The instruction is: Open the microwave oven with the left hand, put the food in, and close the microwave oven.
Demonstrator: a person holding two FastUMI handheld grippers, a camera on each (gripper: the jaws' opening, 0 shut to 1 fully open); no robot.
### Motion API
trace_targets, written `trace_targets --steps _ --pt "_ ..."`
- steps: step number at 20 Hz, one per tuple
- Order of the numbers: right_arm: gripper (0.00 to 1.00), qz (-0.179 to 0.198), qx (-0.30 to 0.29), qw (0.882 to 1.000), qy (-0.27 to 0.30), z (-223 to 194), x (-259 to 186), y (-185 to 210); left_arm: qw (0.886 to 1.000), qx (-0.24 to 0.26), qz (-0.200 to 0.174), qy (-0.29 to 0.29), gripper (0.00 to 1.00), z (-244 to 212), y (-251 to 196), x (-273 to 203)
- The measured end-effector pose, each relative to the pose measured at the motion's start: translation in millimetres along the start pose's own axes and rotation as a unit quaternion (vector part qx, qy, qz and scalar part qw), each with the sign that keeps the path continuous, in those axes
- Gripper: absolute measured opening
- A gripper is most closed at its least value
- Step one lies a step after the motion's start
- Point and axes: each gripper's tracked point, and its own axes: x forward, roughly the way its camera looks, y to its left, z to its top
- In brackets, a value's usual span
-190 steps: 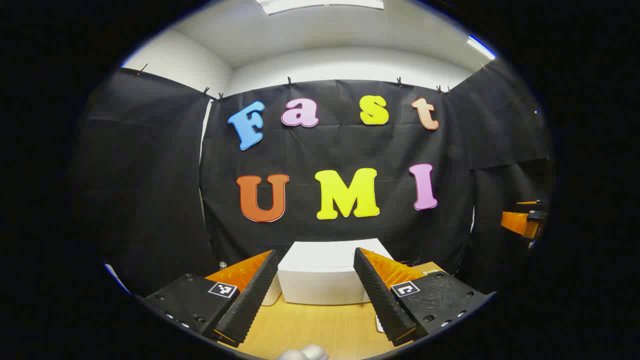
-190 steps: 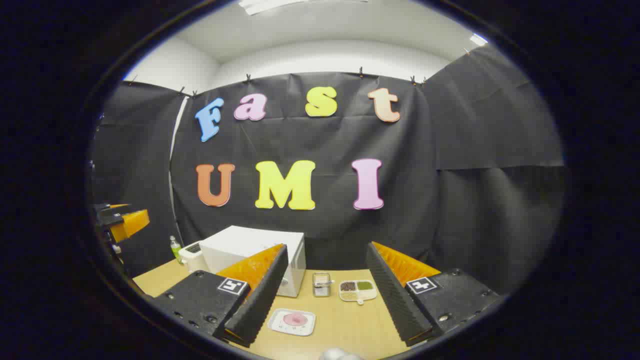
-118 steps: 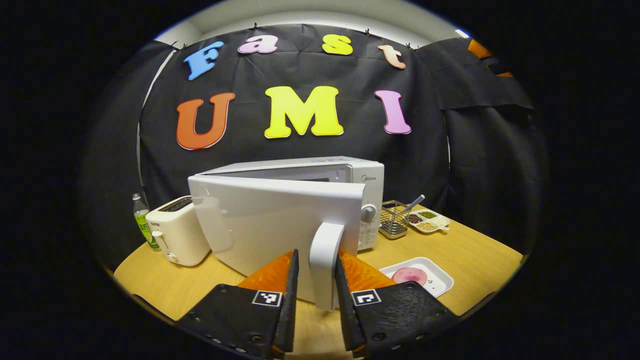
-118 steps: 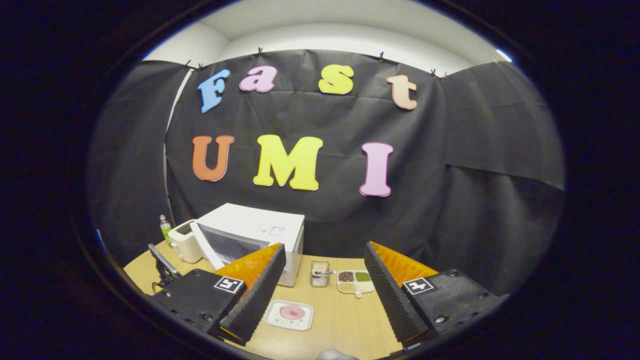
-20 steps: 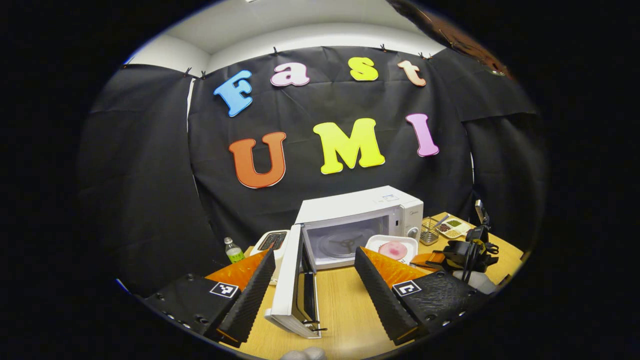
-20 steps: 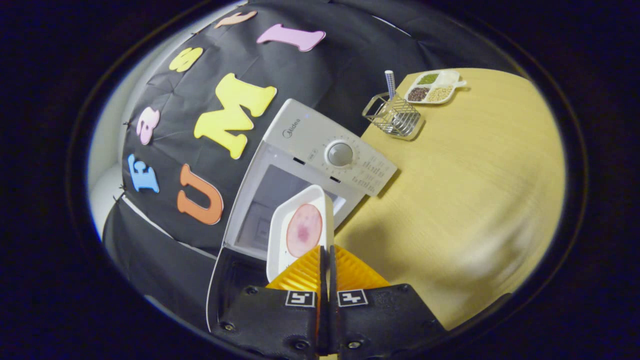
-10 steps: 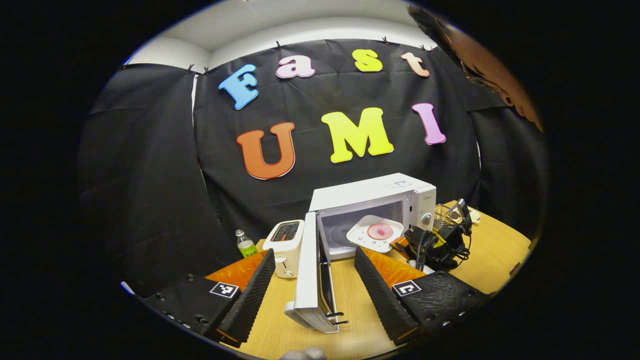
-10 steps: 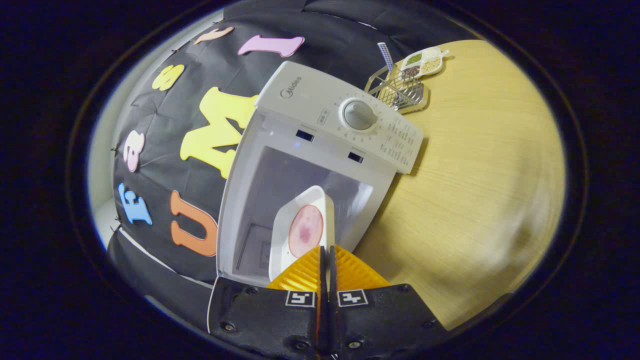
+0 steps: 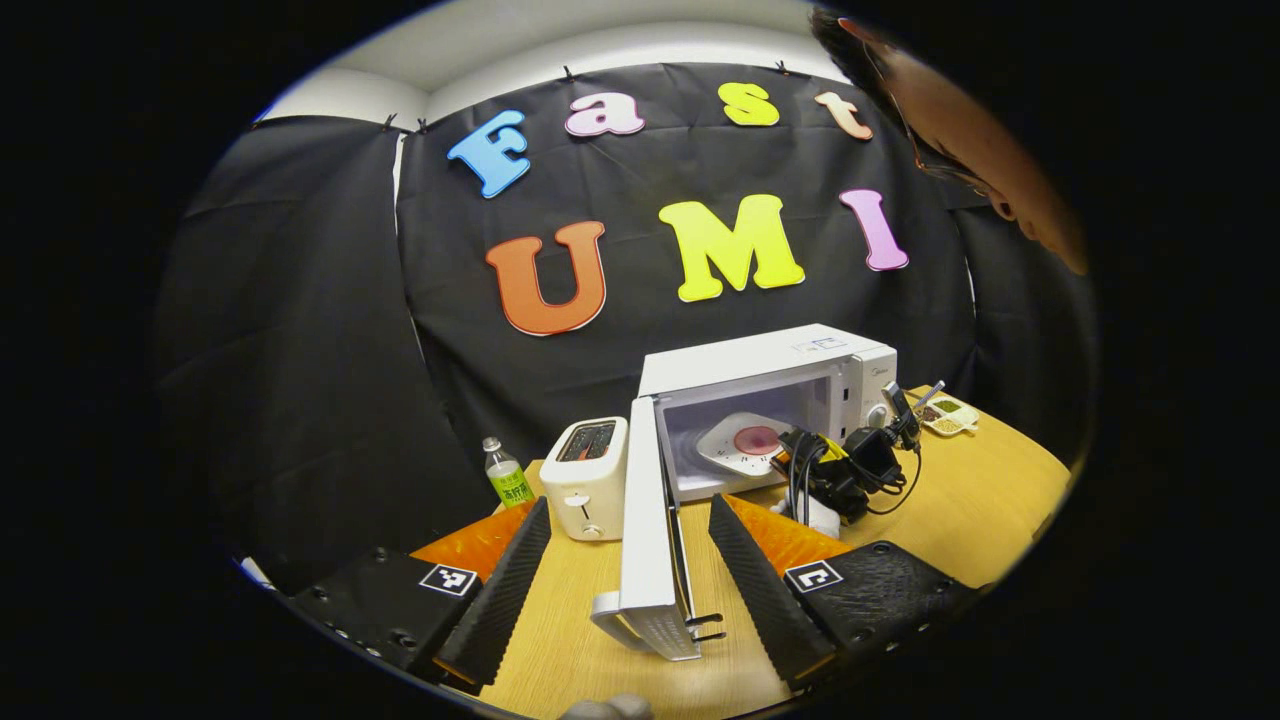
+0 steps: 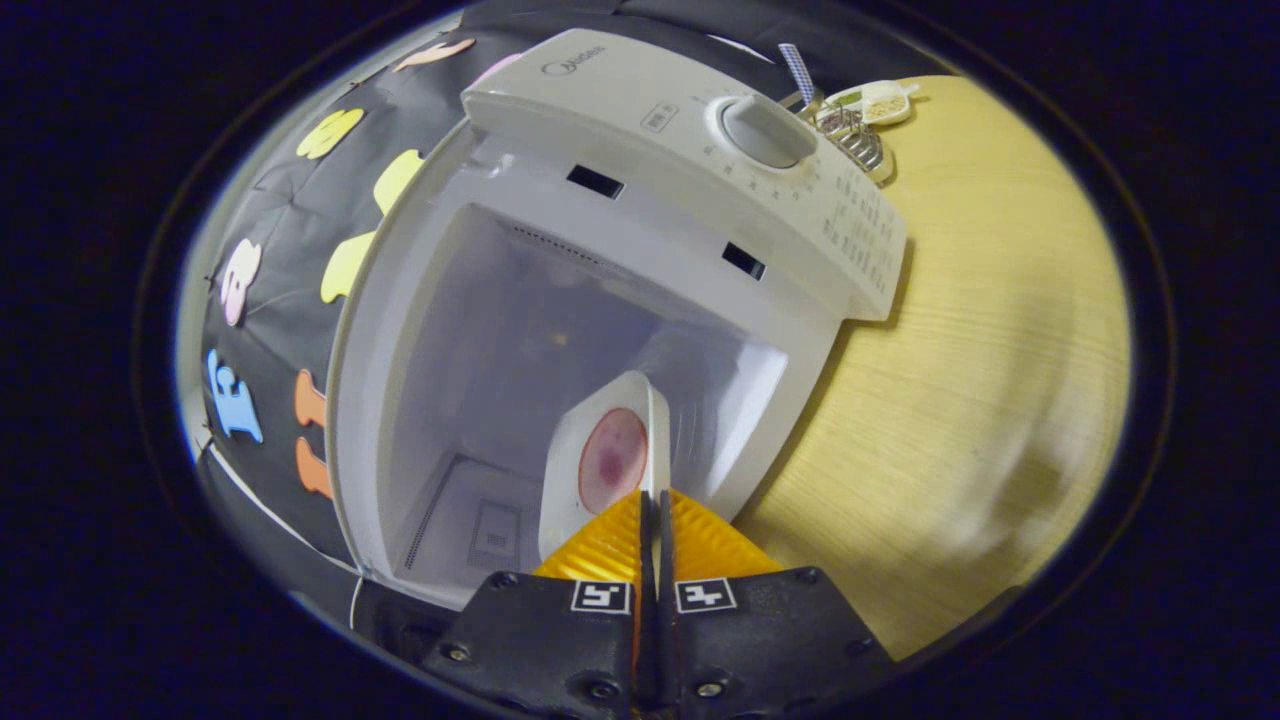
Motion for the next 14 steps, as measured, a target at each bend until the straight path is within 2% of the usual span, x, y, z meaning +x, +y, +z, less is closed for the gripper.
trace_targets --steps 3,5,9,10,12,13,14 --pt "0.04 -0.004 0.001 1.0 -0.014 3.5 20.3 -1.0 1.0 0.003 0.002 0.003 0.96 -2.1 2.8 8.0" --pt "0.0 -0.009 -0.003 1.0 -0.02 9.0 28.3 1.5 1.0 0.004 0.002 0.003 0.96 -3.1 2.9 11.5" --pt "0.08 -0.025 -0.022 0.999 -0.033 20.7 28.0 -1.4 1.0 0.003 0.002 0.005 0.96 -5.5 3.1 12.7" --pt "0.08 -0.038 -0.032 0.998 -0.042 28.8 19.3 -5.9 1.0 0.005 0.0 0.003 0.96 -3.7 1.9 12.5" --pt "0.11 -0.041 -0.053 0.996 -0.062 45.2 4.5 -4.1 1.0 0.013 0.002 -0.001 0.96 -0.2 2.9 9.6" --pt "0.2 -0.04 -0.068 0.994 -0.075 56.4 -1.1 -1.7 1.0 0.013 0.001 -0.003 0.96 2.1 2.0 8.9" --pt "0.43 -0.035 -0.09 0.992 -0.083 63.1 -8.4 3.2 1.0 0.011 0.002 -0.006 0.96 3.9 1.0 7.2"
